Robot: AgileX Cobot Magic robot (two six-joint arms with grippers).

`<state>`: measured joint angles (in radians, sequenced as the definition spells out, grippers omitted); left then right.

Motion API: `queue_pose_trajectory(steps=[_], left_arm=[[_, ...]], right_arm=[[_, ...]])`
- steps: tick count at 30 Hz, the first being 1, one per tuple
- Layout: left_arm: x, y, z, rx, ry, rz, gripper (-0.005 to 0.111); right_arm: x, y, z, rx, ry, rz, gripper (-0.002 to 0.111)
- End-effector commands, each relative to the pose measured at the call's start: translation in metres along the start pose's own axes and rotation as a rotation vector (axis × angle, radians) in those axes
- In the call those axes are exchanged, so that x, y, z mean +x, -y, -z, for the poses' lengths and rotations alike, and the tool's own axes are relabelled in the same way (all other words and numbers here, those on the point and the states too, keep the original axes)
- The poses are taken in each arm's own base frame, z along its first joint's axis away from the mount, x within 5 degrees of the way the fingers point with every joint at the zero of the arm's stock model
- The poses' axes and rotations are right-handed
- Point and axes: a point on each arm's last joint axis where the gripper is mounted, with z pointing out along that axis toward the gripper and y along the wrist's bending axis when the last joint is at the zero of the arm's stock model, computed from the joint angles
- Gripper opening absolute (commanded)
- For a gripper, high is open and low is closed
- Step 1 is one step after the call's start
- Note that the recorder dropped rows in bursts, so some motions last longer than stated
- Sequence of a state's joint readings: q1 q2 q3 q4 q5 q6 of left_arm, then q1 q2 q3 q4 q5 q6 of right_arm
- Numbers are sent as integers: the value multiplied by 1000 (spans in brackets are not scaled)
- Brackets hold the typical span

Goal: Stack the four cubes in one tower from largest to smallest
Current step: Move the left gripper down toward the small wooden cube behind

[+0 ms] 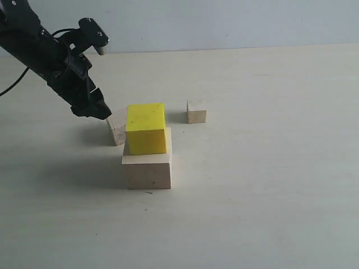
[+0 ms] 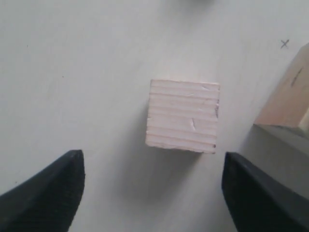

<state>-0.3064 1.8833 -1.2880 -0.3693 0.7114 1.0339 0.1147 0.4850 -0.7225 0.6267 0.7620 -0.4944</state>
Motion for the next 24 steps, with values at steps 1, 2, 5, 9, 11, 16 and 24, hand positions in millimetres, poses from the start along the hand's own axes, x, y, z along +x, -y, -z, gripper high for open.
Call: queue_pose_trajectory(steps=[1,2,5,9,11,16,24], left_arm=[[-3,3,2,54,44,-34,75],[-2,4,2,65,39,-52,75],[0,6,2,80,17,-81,75],[3,6,2,87,-12,-109,75],[3,7,2,93,-14,-125,75],[2,7,2,98,1,-153,75],[4,3,-15,87,9,-136,75]], right_arm=[[-1,0,0,2,9,-1,0],[-1,0,0,2,9,-1,0],[-1,0,0,1,7,-1,0],[-1,0,0,1,7,-1,0],[-1,0,0,1,7,-1,0],[-1,0,0,-2,2,-1,0],[-1,0,0,-3,-1,-1,0]])
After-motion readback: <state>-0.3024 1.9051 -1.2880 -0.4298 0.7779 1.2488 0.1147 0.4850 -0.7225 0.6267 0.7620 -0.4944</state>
